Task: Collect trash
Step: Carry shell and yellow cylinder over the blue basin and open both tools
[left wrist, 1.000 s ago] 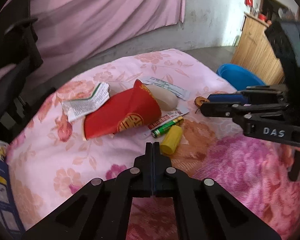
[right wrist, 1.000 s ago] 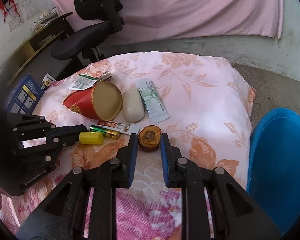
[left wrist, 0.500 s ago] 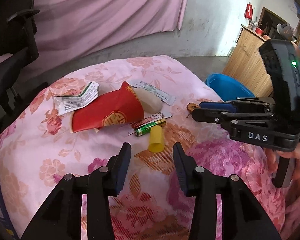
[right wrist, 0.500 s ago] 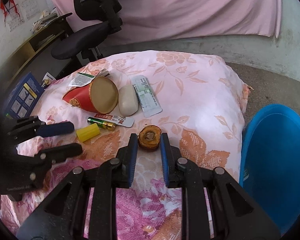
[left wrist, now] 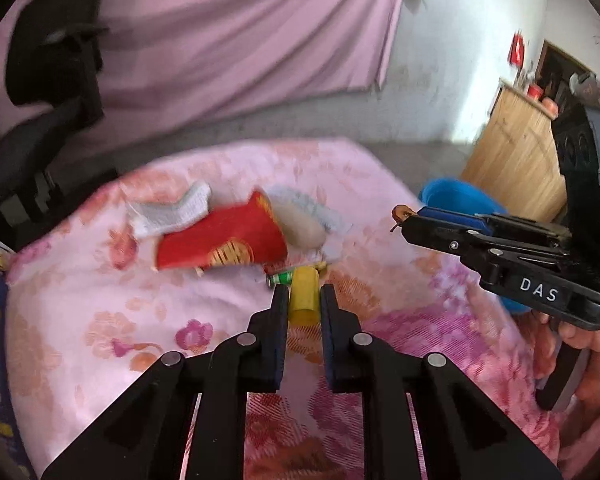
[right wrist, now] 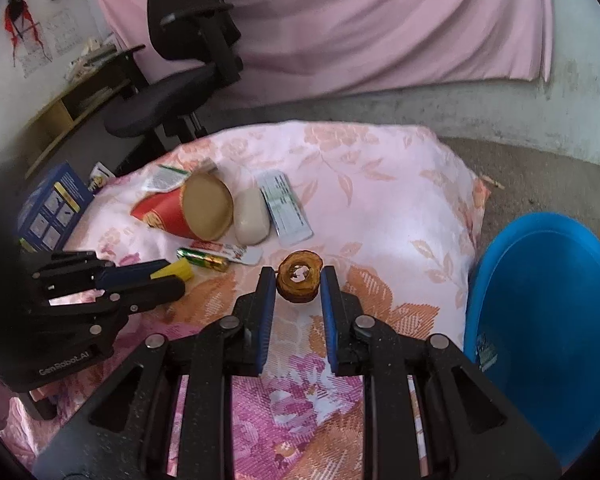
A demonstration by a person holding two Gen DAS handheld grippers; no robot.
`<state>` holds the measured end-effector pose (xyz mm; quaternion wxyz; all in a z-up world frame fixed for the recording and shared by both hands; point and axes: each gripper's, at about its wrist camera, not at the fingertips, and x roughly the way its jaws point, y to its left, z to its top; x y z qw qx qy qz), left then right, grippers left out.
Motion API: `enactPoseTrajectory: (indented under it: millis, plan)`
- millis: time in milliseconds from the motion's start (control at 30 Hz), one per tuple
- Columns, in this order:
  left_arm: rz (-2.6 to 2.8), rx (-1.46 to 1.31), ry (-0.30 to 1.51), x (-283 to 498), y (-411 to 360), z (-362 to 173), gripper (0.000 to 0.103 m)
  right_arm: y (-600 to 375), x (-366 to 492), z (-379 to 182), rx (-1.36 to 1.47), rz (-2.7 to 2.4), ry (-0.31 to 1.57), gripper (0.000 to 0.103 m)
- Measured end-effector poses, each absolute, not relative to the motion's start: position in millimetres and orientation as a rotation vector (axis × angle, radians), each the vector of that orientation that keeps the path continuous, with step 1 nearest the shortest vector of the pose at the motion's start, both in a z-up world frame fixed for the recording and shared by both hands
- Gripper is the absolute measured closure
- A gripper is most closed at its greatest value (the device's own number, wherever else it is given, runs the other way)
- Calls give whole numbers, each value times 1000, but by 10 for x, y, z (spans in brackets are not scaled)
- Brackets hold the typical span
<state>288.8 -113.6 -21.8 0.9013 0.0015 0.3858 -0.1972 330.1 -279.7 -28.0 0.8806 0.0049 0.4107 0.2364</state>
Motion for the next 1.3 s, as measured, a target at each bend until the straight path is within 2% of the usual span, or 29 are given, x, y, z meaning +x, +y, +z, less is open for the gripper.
enactPoseTrajectory:
  millis: [167,367,533,633,867,1300]
  plan:
    - [-382,-28,525,2540,-1178,234,91,-2909,3097,-31,50,502,673,52]
    - [-385,-20,243,2216,-1382,777,91,-3150,2535,492,63,444,244,52]
    - [-437,33,116,2077,-1686,1032,91,-3440,2156,706,74,330,14,52]
    - [-490,65,83,2082,-1952,1103,91,-3637,2022,754,75,247,-54,52]
    - [-622,153,135,2226,-2642,934,91,-4162,1939,716,147,83,-48,52]
    - [-669,115,513,2840,-3230,559,91,-4715,2399,204,316,-57,347,52]
